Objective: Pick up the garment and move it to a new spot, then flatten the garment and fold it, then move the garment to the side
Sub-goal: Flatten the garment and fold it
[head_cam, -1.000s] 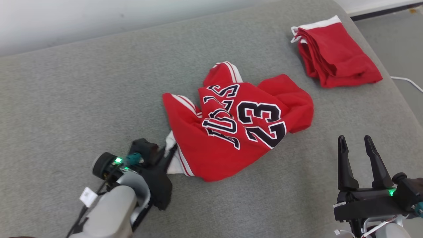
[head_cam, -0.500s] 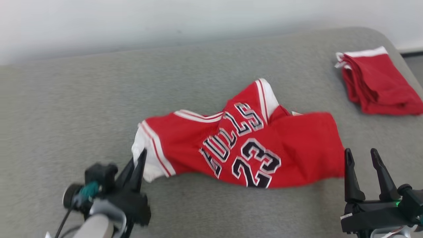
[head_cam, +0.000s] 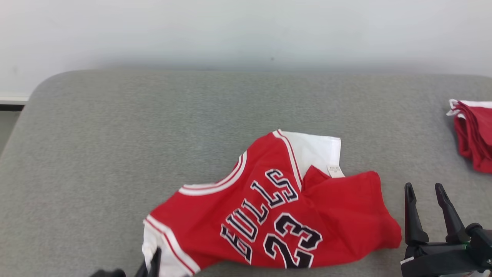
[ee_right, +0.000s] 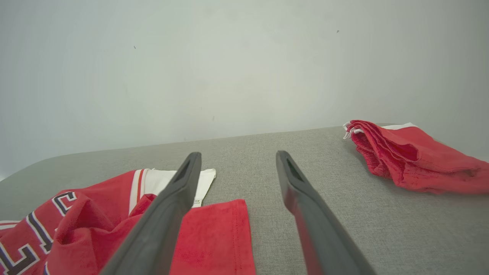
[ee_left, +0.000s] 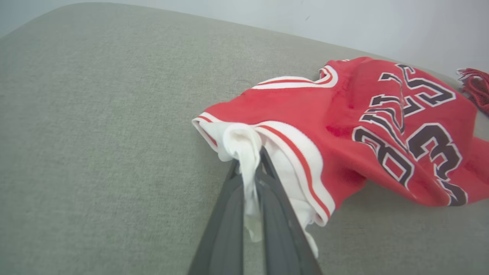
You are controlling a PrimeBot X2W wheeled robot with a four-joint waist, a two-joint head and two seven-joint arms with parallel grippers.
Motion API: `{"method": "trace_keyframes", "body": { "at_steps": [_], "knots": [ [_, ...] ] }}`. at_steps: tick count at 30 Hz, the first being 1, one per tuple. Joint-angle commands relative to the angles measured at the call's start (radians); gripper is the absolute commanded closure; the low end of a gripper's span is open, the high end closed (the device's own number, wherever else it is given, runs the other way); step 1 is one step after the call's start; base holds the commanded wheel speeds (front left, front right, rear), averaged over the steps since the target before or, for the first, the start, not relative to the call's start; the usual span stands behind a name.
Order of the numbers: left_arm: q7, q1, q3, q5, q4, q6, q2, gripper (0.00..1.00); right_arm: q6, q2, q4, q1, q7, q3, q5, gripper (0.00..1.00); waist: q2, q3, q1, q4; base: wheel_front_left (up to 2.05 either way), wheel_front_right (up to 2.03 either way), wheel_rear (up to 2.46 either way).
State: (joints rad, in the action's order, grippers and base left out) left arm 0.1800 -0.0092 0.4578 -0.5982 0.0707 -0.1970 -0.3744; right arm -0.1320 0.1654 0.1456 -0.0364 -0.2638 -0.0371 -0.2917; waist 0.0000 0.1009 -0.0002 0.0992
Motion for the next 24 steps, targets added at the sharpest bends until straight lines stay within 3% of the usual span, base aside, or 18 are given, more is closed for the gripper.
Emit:
{"method": "trace_keyframes", "body": {
  "at_steps": [1,4,5,6,7,12,20,24],
  "knots": [
    [-0.010,0.034,0.003,0.000,-0.015,-0.014,-0.008,1.00,0.003,0.005,0.004,0.012,-0.001,0.000,-0.001,0.00,0.0000,-0.017,0.0002,0.034,0.00,0.00,0.00],
    [-0.021,0.073,0.012,-0.012,-0.024,-0.030,0.003,1.00,0.003,0.005,0.009,0.012,-0.001,0.003,-0.002,0.00,0.0000,-0.017,0.0002,0.042,0.00,0.00,0.00],
    [-0.023,0.079,0.016,-0.013,-0.019,-0.031,0.006,0.90,0.003,0.004,0.011,0.011,-0.001,0.005,-0.002,0.00,0.0000,-0.018,0.0002,0.043,0.00,0.00,0.00],
    [-0.022,0.080,0.019,-0.015,-0.014,-0.030,0.010,0.09,0.003,0.003,0.012,0.009,-0.001,0.007,-0.001,0.00,0.0000,-0.018,0.0002,0.043,0.00,0.00,0.00],
    [-0.017,0.079,0.020,-0.017,-0.010,-0.030,0.014,0.00,0.003,0.002,0.012,0.007,-0.001,0.009,0.000,0.00,0.0000,-0.019,0.0002,0.043,0.00,0.00,0.00],
    [0.019,0.048,0.004,0.001,-0.021,-0.031,0.012,0.00,0.003,0.008,0.013,-0.001,-0.001,0.013,-0.003,0.00,0.0000,-0.018,0.0002,0.030,0.00,0.00,0.00],
    [0.049,-0.087,-0.058,0.059,-0.073,-0.024,-0.055,0.00,0.003,0.000,0.013,-0.016,-0.001,0.016,-0.001,0.00,0.0000,-0.001,0.0002,-0.028,0.00,0.00,0.00],
    [-0.006,-0.276,-0.069,0.087,-0.077,0.024,-0.104,0.00,0.003,-0.003,0.015,-0.044,-0.001,0.023,-0.007,0.00,0.0000,0.035,0.0002,-0.086,0.00,0.00,0.00]
  ]
}}
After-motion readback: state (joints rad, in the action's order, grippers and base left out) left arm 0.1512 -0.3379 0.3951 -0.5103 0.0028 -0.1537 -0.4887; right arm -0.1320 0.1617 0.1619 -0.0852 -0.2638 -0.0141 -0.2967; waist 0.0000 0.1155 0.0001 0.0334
